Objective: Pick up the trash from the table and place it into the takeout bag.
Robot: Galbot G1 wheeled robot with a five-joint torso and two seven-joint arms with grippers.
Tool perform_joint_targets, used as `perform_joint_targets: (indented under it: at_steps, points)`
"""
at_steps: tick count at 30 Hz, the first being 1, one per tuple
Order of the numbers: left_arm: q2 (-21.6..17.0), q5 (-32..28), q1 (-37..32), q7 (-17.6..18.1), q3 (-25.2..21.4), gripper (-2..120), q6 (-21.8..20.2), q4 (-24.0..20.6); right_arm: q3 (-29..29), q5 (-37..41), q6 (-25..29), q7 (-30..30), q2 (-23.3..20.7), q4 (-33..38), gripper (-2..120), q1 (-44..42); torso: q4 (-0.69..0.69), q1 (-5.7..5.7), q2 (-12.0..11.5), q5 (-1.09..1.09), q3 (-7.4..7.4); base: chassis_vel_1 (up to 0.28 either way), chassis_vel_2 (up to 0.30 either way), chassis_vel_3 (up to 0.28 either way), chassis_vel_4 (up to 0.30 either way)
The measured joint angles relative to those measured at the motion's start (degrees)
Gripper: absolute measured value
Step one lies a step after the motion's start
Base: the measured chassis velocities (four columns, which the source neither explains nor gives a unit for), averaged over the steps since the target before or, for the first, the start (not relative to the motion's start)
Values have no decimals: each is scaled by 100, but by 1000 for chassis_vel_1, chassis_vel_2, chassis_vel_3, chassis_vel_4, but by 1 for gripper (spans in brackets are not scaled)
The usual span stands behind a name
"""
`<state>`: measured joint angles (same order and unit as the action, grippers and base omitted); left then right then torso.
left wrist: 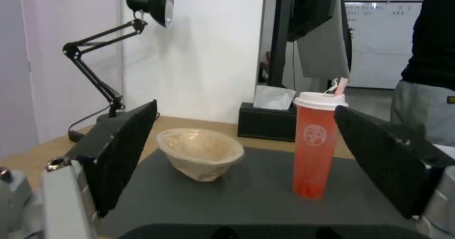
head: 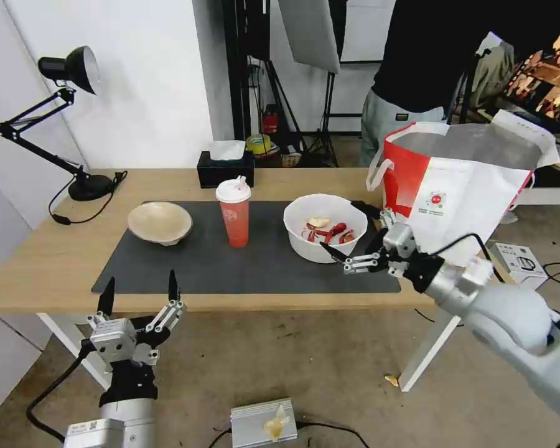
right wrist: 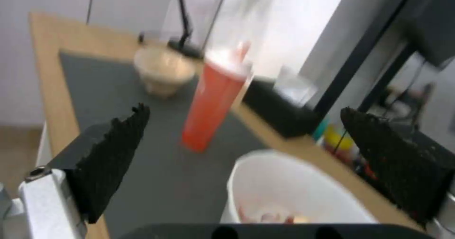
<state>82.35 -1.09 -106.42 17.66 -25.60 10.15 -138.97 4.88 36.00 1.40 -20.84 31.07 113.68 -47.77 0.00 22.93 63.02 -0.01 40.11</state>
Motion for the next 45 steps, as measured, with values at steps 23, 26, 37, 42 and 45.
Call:
perform_joint_targets:
  at_steps: [23, 26, 37, 42, 45]
  points:
    - [18, 8, 143, -1, 55, 100, 35, 199, -1724, -958, -762, -2698, 630, -2112, 100, 2932, 0, 0, 0, 0, 0, 0, 0, 0, 0]
    - [17, 9, 141, -1, 55, 100, 41, 200, -1817, -1070, -762, -2877, 711, -2309, 100, 3121, 0, -1, 0, 1, 0, 0, 0, 0, 0]
    - [31, 20, 110, -1, 60, 100, 50, 193, -2075, -1464, -759, -3963, 1033, -2962, 100, 3749, 0, -1, 0, 0, 0, 0, 0, 0, 0]
    - [35, 29, 94, -1, 63, 100, 55, 191, -2117, -1543, -750, -4146, 1116, -3111, 100, 3840, 0, -1, 0, 0, 0, 0, 0, 0, 0]
    - [35, 32, 92, -1, 57, 100, 64, 189, -2156, -1607, -730, -4297, 1178, -3235, 100, 3904, 0, 0, 0, 0, 0, 0, 0, 0, 0]
